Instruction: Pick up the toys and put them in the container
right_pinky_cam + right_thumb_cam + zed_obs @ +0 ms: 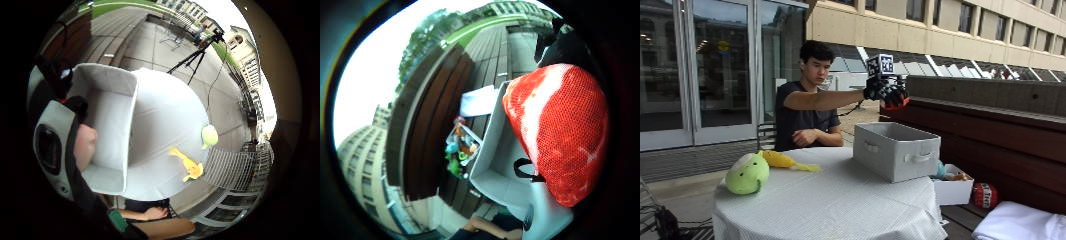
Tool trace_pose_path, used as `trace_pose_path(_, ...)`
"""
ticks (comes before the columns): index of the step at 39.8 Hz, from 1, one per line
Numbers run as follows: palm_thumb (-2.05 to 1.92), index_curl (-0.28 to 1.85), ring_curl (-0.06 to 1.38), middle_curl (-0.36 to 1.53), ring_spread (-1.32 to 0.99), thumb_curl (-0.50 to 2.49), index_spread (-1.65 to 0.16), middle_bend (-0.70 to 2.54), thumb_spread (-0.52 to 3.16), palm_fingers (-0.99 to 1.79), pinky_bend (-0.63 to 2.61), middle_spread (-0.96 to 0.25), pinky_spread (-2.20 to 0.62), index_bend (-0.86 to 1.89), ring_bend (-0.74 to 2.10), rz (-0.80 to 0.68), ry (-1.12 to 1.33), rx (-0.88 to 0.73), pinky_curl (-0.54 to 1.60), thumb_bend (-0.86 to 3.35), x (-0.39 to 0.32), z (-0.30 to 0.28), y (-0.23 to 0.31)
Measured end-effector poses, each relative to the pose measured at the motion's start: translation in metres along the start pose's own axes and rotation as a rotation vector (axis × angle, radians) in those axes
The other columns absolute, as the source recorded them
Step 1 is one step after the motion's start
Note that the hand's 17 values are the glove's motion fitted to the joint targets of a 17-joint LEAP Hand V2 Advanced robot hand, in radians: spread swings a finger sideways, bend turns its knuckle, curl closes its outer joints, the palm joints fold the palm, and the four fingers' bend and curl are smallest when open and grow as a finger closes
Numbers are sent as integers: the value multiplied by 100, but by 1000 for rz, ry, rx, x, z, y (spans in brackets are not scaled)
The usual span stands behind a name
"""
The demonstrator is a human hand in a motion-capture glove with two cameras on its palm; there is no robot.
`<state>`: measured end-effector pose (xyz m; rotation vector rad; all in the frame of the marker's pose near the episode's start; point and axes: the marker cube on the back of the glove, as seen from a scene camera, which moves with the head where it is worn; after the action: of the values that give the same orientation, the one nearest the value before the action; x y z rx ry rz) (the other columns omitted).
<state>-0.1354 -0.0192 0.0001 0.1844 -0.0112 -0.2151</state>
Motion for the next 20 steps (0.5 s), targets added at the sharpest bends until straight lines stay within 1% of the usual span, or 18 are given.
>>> trace_pose_path(5,60,29,49,59,-51,82,-41,48,63,87,97,-49,-46,12,92,-22,16,-23,42,31,-13,12,1)
trace_pose_path(11,59,28,48,60,-51,85,-41,46,65,85,98,-49,-45,13,91,-44,7,-120,42,29,-8,23,6)
trace_pose_path(12,33,26,45,54,-46,74,-39,29,83,44,101,-41,-40,7,82,-54,-4,-119,43,14,-4,22,5)
trace_pose_path(13,24,30,49,56,-43,70,-38,28,86,28,104,-38,-37,11,81,-62,-11,-118,47,8,1,22,4)
trace_pose_path(14,21,32,51,57,-40,68,-37,28,89,24,107,-36,-35,13,80,-70,-14,-116,49,5,8,21,3)
trace_pose_path(15,6,31,47,54,-34,64,-37,21,87,4,112,-31,-30,12,68,-77,-13,-113,50,-7,15,20,2)
trace_pose_path(16,3,32,48,55,-32,62,-36,21,88,2,114,-28,-28,13,67,-82,-8,-108,51,-7,21,19,1)
trace_pose_path(17,0,30,45,54,-29,60,-36,20,89,-3,115,-26,-26,13,61,-84,-1,-102,50,-8,27,17,2)
trace_pose_path(20,-4,28,39,51,-24,56,-35,20,92,-2,117,-21,-20,12,54,-73,21,-86,46,-7,43,10,9)
